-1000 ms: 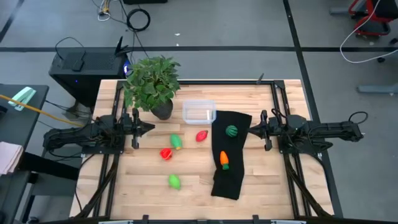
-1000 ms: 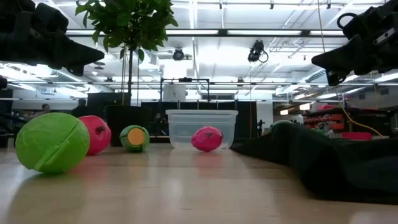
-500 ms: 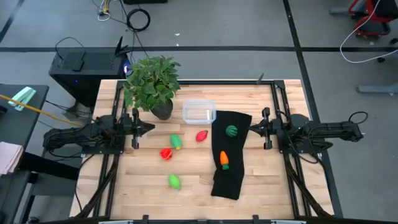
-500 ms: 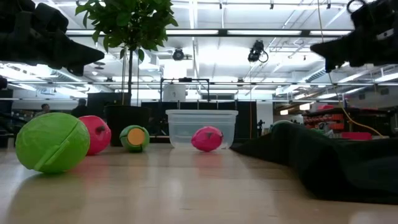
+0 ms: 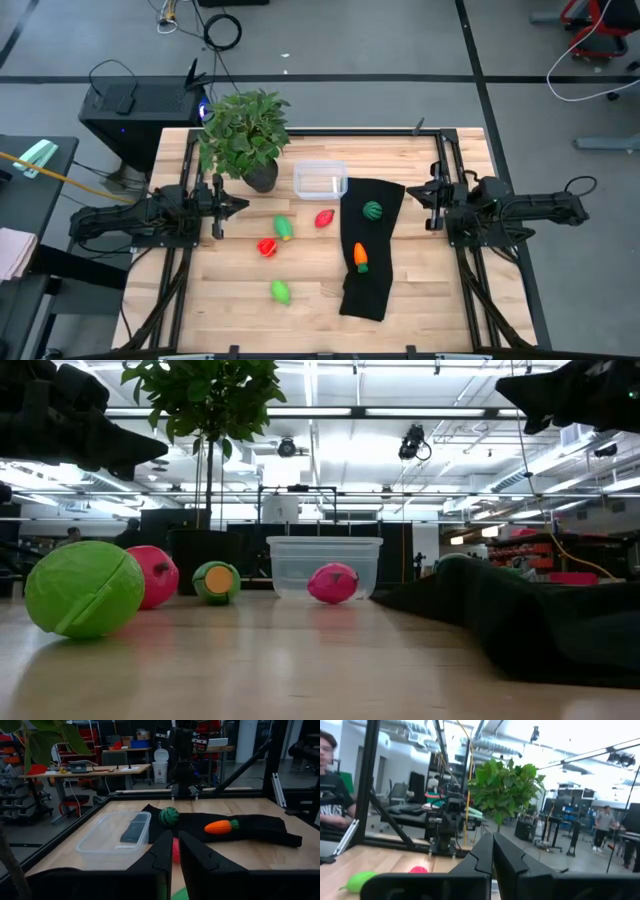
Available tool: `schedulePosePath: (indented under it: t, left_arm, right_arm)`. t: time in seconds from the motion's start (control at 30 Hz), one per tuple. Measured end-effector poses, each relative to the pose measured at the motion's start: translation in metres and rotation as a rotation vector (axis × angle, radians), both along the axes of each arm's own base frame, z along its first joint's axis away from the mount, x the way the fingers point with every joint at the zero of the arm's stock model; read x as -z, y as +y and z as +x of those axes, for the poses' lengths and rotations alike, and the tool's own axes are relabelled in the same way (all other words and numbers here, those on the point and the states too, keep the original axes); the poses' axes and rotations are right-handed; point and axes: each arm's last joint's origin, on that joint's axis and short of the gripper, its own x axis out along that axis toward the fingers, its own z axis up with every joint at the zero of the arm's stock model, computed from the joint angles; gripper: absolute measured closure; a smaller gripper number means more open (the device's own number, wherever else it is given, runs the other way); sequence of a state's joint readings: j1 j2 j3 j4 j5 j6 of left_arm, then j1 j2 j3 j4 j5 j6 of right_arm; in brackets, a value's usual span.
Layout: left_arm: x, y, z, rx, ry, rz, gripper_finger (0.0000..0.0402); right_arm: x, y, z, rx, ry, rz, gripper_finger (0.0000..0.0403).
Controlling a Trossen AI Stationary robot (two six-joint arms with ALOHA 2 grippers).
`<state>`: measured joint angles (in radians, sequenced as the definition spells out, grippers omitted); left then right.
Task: Pick and placing Produce into tupperware
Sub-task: Put the green watermelon into the transparent bin
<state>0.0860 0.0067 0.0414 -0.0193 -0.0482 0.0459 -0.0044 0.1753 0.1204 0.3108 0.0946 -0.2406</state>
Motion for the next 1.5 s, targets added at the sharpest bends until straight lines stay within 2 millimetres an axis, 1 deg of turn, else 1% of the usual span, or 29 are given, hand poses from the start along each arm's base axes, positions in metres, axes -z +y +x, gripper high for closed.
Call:
schedulePosePath:
  t: [0.13,0.27,0.43,0.57,0.7,0.8,0.9,1.07,1.17,1.37,1.43,1.5]
  left_arm:
    - [0.0,0.0,0.0,-0.003,0.0,0.004,0.0371]
    - [0.0,0.0,0.0,-0.003,0.0,0.004,0.037]
    - [0.0,0.0,0.0,-0.003,0.0,0.004,0.0362]
    - [0.0,0.0,0.0,-0.003,-0.001,0.004,0.0363]
    - [0.0,0.0,0.0,-0.003,-0.001,0.003,0.0369]
    - [0.0,0.0,0.0,-0.003,-0.002,0.003,0.0372]
    - [0.0,0.0,0.0,-0.003,-0.002,0.003,0.0374]
    - [0.0,0.0,0.0,-0.003,-0.002,0.003,0.0369]
    - [0.0,0.0,0.0,-0.003,-0.004,0.003,0.0364]
    - [0.0,0.0,0.0,-0.003,-0.005,0.002,0.0362]
    - [0.0,0.0,0.0,-0.003,-0.005,0.002,0.0365]
    - [0.0,0.0,0.0,-0.003,-0.005,0.002,0.0368]
  right_arm:
    - [-0.014,0.0,0.013,0.003,0.065,-0.004,0.0387]
    - [-0.024,-0.002,0.033,0.016,0.181,0.012,0.0387]
    - [-0.02,-0.011,0.059,0.062,0.435,0.079,0.0387]
    - [-0.019,-0.019,0.077,0.106,0.571,0.084,0.0387]
    - [-0.028,-0.027,0.088,0.169,0.648,0.016,0.0387]
    - [-0.032,-0.03,0.094,0.186,0.692,0.015,0.0389]
    - [-0.036,-0.031,0.098,0.186,0.718,0.049,0.0391]
    - [-0.024,-0.031,0.104,0.162,0.81,0.092,0.0385]
    - [-0.012,-0.035,0.11,0.175,0.869,0.134,0.0381]
    - [0.006,-0.042,0.121,0.186,0.956,0.158,0.0376]
    - [0.01,-0.044,0.122,0.19,0.975,0.156,0.0364]
    - [0.011,-0.044,0.123,0.19,0.982,0.155,0.0341]
